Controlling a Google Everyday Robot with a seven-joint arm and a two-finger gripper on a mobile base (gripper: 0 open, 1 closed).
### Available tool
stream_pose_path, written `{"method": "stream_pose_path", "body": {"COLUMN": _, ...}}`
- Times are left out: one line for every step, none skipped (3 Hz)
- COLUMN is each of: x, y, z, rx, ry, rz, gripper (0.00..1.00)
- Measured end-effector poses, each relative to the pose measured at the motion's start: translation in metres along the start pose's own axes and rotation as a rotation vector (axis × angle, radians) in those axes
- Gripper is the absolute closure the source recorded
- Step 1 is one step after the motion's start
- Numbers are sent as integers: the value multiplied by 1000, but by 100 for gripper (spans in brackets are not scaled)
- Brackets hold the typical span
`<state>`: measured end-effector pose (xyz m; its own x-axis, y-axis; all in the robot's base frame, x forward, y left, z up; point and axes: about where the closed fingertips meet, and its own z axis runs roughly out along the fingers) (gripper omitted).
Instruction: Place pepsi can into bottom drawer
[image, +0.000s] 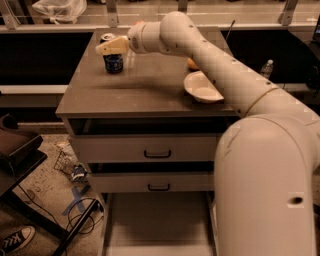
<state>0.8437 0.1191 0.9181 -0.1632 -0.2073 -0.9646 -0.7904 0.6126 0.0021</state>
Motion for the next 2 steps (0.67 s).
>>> {"method": "stream_pose_path", "body": {"x": 9, "y": 4, "z": 22, "rx": -12, "ry": 7, "rz": 23, "gripper": 0}}
{"method": "stream_pose_path", "body": {"x": 12, "y": 8, "z": 35, "rx": -22, "ry": -2, "rz": 29, "gripper": 13}}
